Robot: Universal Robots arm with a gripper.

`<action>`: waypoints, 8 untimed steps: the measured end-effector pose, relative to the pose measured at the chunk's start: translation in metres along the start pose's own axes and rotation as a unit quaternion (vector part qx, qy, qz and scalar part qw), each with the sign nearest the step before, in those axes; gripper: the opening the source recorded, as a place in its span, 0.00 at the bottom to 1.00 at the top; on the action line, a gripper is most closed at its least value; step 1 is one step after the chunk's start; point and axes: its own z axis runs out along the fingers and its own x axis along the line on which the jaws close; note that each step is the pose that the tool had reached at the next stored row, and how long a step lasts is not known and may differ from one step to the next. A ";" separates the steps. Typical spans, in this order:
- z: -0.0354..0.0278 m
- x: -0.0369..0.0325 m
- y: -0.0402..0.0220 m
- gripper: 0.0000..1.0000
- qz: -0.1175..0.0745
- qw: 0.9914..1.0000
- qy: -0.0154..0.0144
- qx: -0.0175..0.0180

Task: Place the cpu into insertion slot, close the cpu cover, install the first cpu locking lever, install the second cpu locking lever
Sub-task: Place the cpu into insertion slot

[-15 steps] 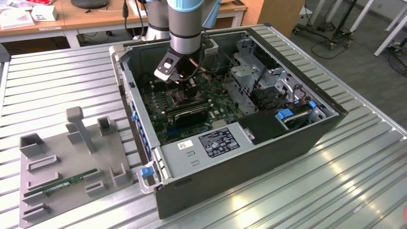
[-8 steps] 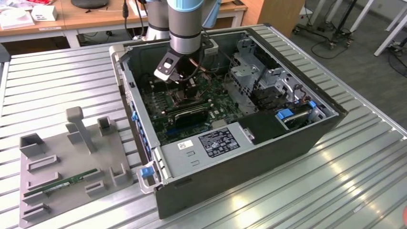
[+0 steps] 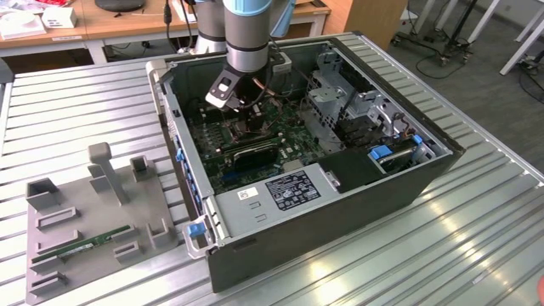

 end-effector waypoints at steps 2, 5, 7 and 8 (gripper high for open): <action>0.0000 0.0000 -0.0004 0.55 0.000 1.000 0.000 0.000; -0.0001 0.0000 -0.0005 0.55 0.000 1.000 0.000 0.000; -0.0001 0.0000 -0.0006 0.55 0.000 1.000 0.000 0.000; 0.0000 0.0000 -0.0006 0.55 0.000 1.000 0.000 0.000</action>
